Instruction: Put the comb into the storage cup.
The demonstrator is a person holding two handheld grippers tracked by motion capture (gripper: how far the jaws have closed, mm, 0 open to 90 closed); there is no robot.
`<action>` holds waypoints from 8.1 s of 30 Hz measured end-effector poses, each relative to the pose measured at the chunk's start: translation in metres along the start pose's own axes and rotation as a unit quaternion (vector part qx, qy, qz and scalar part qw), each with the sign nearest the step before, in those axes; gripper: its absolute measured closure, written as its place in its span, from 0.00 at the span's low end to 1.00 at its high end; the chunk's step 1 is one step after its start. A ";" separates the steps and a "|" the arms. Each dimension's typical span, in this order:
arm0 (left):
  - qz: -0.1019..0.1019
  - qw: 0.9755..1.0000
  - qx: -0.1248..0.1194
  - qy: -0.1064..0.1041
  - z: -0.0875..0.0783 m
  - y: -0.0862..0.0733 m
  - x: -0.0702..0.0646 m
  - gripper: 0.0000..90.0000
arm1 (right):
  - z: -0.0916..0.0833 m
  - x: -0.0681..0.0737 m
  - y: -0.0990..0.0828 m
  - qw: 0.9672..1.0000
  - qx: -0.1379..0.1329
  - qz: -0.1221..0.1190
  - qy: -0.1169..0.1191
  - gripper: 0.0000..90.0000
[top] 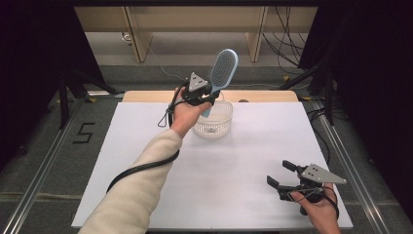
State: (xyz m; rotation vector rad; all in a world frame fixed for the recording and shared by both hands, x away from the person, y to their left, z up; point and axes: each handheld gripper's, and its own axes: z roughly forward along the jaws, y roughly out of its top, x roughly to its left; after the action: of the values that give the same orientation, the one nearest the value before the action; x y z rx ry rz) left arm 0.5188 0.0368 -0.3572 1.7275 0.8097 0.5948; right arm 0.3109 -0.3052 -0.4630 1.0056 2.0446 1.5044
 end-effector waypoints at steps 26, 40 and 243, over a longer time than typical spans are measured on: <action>0.007 1.000 0.003 0.006 0.010 -0.001 0.001 0.77 | 0.000 0.000 0.000 1.000 0.001 -0.001 0.000 0.17; 0.001 1.000 0.005 0.009 0.015 -0.004 0.003 0.77 | 0.000 0.000 0.000 1.000 0.001 -0.001 0.002 0.17; 0.048 0.994 0.090 -0.027 0.023 -0.040 0.010 0.18 | 0.001 0.000 -0.001 1.000 0.004 0.000 0.003 0.17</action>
State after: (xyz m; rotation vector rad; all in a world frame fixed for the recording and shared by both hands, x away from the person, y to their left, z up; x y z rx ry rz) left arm 0.5325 0.0377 -0.4021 1.9480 0.7648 0.5496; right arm 0.3110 -0.3048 -0.4642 1.0059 2.0560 1.5029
